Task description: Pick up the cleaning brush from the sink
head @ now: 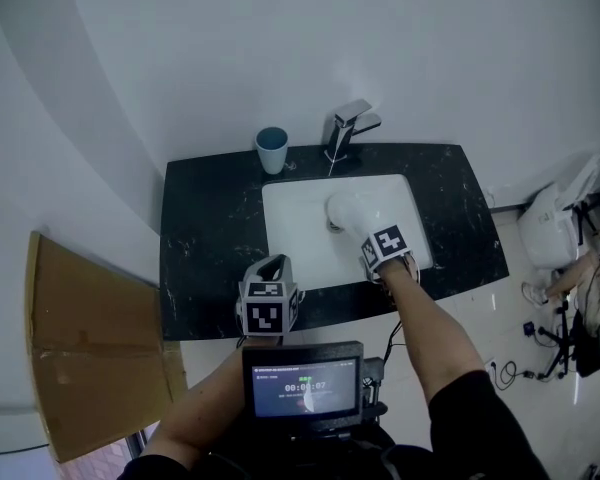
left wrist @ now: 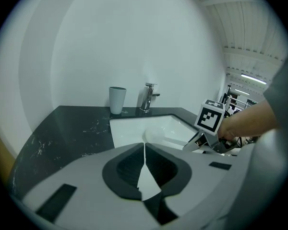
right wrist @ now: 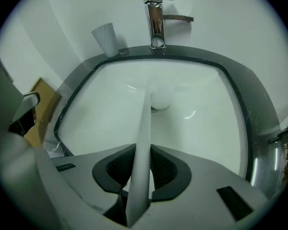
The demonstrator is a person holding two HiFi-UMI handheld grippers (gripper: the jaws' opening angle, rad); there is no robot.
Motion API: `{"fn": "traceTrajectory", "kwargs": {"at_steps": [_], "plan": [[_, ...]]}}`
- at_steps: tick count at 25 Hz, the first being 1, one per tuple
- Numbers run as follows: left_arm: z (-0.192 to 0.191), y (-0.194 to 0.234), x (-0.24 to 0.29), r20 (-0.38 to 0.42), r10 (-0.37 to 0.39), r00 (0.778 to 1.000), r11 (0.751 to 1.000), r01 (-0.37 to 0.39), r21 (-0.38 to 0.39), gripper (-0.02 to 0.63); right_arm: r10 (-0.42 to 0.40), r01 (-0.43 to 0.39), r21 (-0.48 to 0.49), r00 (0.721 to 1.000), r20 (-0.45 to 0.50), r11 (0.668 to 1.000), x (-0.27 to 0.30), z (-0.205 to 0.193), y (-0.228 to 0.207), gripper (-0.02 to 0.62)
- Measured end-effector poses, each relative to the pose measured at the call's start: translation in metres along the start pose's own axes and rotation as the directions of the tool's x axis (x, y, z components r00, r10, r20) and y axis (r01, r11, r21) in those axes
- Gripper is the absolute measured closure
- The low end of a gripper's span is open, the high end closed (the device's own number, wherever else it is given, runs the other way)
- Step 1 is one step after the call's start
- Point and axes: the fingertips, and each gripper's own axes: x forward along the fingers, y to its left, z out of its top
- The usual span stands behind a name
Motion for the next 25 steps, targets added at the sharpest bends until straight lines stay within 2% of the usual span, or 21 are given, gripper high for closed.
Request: {"fn": "traceTrajectory", "kwargs": {"at_steps": [6,11,14,16,19,22,25], "plan": [[0.020,-0.014,-0.020,0.073,-0.037,0.997,0.999,0.036,0.017,0.592,0.052,-0.049,-0.022,0.991,0.122,0.999,-0.053,-0.003,0.009,0.534],[0.030,-0.051,-0.041,0.142,-0.015,0.990,0.999,0.010,0.040,0.592,0.146,-0.124,-0.098,0.952,0.270,0.987,-0.109,-0.020,0.014,0.534],[0.033,-0.097,-0.058,0.208,-0.018,0.978,0.998,0.005,0.062,0.592,0.225,-0.172,-0.173,0.907,0.355,0.970,-0.149,-0.045,0.001,0.534],[0.038,-0.133,-0.071,0.281,-0.025,0.959,0.997,0.002,0.081,0.592,0.275,-0.194,-0.228,0.870,0.409,0.954,-0.176,-0.062,-0.012,0.534],[0.038,-0.183,-0.091,0.360,0.024,0.933,0.995,-0.056,0.077,0.592,0.324,-0.187,-0.313,0.816,0.478,0.931,-0.220,-0.085,-0.036,0.534],[0.032,-0.235,-0.110,0.401,0.077,0.913,0.991,-0.114,0.069,0.592,0.369,-0.178,-0.377,0.763,0.530,0.909,-0.264,-0.111,-0.057,0.534],[0.026,-0.278,-0.136,0.427,0.089,0.900,0.988,-0.134,0.077,0.592,0.422,-0.199,-0.410,0.699,0.577,0.890,-0.299,-0.139,-0.058,0.534]]}}
